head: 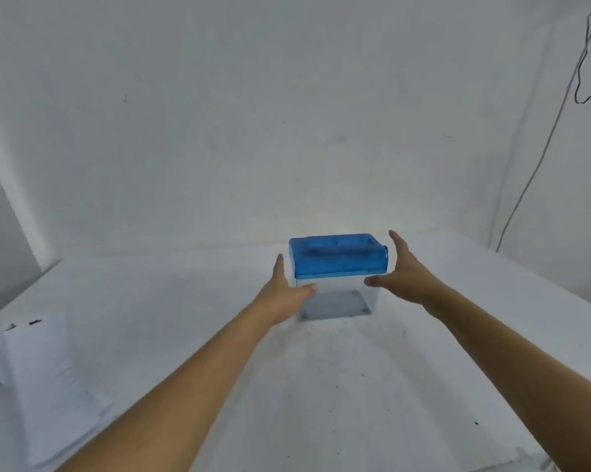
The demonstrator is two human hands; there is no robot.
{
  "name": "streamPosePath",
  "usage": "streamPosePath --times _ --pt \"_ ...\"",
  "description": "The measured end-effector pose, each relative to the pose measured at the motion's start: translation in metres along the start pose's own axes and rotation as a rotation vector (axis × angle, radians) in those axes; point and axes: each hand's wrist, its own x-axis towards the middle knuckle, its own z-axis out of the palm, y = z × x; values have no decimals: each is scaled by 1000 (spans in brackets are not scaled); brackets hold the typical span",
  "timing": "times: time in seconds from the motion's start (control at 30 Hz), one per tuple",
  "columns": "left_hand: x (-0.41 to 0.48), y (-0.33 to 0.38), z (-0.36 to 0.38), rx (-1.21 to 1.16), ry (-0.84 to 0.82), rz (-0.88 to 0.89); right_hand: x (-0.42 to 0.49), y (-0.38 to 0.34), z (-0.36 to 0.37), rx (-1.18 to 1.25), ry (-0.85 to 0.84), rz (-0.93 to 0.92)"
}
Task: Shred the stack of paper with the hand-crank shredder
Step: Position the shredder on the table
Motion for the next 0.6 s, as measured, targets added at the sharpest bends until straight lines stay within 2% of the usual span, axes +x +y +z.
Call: streamPosePath --times 0.1,0.23,0.6 --pt "-1 2 17 -81 23 73 -1 2 10 -37 -38 -44" --pt "0 -7 26 -132 102 107 -1 5 25 -53 119 -118" --pt "-62 -63 -40 -75 378 64 -49 -28 106 -68 199 -252"
